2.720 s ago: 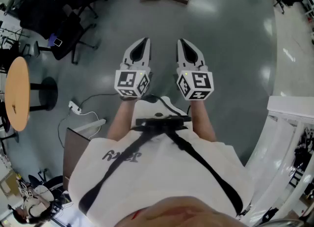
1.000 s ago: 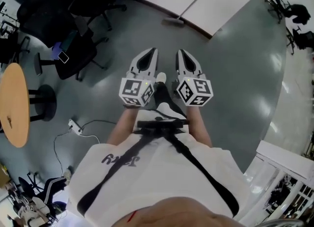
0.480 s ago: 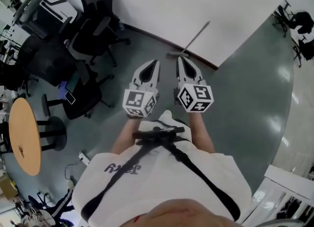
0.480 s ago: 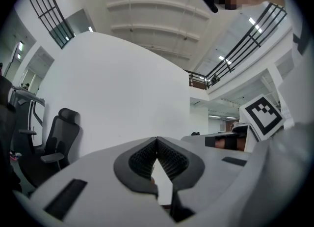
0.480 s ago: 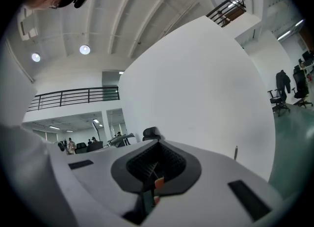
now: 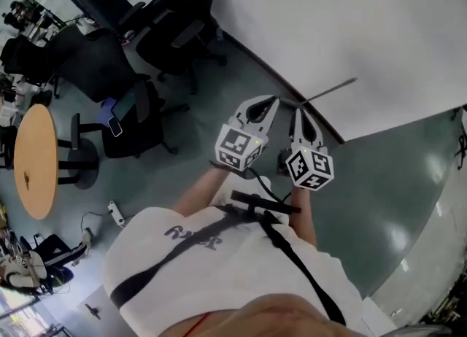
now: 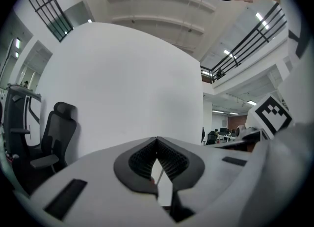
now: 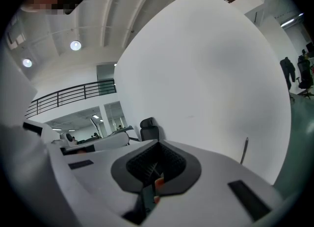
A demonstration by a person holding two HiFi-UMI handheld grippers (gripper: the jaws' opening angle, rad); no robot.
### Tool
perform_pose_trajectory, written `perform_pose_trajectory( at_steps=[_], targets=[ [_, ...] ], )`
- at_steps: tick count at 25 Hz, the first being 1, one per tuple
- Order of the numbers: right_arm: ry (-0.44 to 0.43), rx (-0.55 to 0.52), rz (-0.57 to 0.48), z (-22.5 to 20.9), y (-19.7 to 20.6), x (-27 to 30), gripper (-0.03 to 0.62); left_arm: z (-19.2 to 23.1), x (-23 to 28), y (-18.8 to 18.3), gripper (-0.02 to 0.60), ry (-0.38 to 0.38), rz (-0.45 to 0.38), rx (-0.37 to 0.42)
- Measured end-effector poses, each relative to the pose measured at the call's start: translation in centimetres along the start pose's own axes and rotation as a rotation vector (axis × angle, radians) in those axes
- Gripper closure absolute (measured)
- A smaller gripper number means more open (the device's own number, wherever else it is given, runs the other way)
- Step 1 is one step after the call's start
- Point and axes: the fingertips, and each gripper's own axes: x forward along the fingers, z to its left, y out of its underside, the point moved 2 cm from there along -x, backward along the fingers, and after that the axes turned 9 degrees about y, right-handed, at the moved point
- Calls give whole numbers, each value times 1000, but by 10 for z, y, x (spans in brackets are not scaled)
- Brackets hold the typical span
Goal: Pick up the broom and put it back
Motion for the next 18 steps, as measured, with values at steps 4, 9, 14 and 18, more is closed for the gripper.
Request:
perform_pose_trajectory(
  at_steps=[4, 9, 14, 18],
  targets=[
    [5, -1, -15, -6, -9, 80, 589, 62, 46, -9, 569, 14, -18, 27],
    [8, -23, -48, -12, -52, 181, 589, 149, 112, -28, 569, -14, -27, 0],
    [57, 3, -36, -27, -47, 265, 589, 227, 170, -20, 569, 12, -5, -7],
    [112, 12, -29, -39, -49, 310, 589, 267, 209, -11, 569, 65, 49, -34]
  ],
)
